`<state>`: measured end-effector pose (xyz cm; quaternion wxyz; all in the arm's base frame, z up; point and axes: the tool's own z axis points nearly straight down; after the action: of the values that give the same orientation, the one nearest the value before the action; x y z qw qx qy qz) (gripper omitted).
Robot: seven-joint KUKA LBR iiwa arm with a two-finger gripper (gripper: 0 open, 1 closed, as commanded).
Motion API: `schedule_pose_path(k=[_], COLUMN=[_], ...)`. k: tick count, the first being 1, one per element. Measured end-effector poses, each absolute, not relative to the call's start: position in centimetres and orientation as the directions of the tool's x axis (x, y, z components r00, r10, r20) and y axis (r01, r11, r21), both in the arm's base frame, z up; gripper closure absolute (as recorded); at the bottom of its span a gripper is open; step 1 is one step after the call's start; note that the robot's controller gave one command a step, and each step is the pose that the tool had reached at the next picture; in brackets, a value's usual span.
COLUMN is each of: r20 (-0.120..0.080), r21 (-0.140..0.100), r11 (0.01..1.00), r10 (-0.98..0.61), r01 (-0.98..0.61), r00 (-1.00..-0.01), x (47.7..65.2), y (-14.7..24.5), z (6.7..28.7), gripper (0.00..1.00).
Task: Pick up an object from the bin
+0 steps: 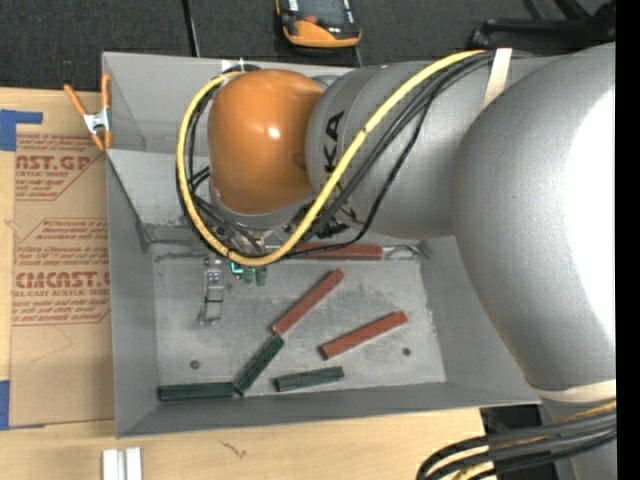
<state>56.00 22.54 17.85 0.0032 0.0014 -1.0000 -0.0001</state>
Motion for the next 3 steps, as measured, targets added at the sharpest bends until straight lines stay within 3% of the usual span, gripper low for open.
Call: schedule_pose_path(k=[1,2,3], r20=[-0.001,-0.004,0.006], r21=[0.002,0.001,0.001], r11=[1.000,0.997,0.961], r10=[-0.001,-0.079,-0.276], r01=[-0.001,-0.079,-0.276], r00=[-1.000,-0.997,-0.961], x=[56.2,53.8,52.8], y=[22.4,17.5,10.4], z=[18.3,11.8,14.3], gripper=[0.00,0.00,0.00])
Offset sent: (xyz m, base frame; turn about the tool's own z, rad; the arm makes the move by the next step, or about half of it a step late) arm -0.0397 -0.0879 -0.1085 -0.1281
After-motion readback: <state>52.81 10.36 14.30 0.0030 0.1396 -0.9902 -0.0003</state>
